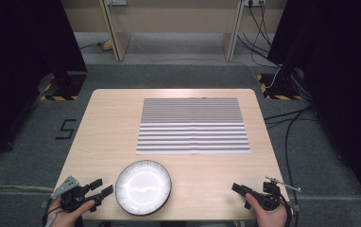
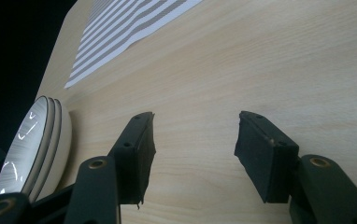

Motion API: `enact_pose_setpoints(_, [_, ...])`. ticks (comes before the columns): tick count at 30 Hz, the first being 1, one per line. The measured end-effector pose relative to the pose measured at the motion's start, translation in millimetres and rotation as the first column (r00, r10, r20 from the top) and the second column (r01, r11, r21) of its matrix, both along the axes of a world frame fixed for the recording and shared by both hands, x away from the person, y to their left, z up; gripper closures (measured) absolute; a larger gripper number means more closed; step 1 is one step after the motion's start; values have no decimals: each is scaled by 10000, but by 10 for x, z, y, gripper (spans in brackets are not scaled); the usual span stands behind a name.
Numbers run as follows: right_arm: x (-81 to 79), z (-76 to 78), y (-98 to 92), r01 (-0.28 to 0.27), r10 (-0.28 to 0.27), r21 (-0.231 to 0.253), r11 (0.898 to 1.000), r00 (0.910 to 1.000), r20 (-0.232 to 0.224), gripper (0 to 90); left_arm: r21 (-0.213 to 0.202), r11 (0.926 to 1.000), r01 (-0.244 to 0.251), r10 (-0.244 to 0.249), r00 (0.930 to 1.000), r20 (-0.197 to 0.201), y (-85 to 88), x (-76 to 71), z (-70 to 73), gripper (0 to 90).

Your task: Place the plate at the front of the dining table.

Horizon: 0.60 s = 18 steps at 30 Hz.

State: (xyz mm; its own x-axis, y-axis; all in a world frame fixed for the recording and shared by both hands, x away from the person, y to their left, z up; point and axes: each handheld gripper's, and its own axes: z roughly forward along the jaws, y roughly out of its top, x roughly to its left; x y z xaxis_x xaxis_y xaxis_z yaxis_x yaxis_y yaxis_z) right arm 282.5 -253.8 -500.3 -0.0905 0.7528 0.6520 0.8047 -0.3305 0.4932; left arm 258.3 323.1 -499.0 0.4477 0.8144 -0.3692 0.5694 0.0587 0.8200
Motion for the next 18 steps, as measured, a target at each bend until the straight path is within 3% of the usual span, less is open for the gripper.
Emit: enact_pose_setpoints(18, [73, 51, 306, -1078, 1071, -313, 9937, 9940, -213, 447, 131, 9996, 238, -234, 9993, -282, -46, 19, 25, 374])
